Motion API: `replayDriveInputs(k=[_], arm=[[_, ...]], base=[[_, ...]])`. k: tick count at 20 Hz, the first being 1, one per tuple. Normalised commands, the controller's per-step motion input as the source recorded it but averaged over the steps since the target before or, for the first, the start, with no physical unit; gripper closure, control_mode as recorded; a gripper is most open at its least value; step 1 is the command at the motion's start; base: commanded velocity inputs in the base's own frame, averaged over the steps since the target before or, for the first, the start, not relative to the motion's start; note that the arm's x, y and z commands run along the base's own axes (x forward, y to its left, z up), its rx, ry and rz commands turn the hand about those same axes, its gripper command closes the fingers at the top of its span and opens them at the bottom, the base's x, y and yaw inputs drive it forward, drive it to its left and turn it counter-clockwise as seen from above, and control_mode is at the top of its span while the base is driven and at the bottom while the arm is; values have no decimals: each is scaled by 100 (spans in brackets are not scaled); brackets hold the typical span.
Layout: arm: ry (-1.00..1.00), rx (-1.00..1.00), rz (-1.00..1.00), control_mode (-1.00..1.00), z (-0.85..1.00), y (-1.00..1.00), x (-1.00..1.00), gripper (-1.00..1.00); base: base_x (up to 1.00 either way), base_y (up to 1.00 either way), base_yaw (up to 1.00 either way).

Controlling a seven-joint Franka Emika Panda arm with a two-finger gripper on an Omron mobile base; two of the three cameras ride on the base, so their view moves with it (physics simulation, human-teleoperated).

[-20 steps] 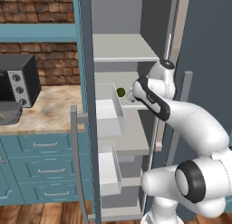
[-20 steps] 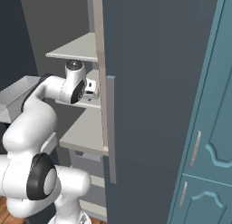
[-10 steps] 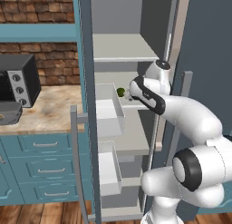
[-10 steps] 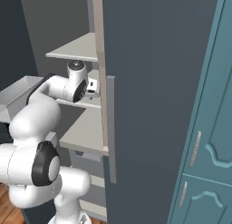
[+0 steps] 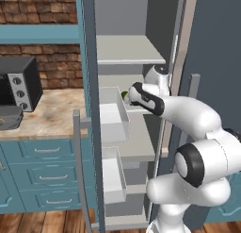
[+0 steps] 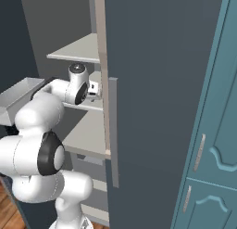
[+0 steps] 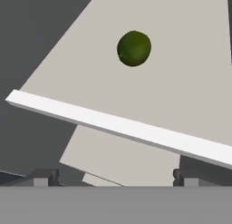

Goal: Take the lime and mushroom out of the freezer and place them in the tupperware container on the counter. Then put the tupperware containing the vegetables back in the freezer.

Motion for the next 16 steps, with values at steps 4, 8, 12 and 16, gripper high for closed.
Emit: replayDriveInputs(k=[4,8,12,16], arm=[[0,0,-2,-100,-8,22,36,-100],[0,0,-1,-100,0,11,39,-100],[0,0,0,-100,-3,2,46,-100],[0,0,0,-100,-10,0,34,-100]], base=[[0,0,0],[0,0,0],[0,0,0],[0,0,0]])
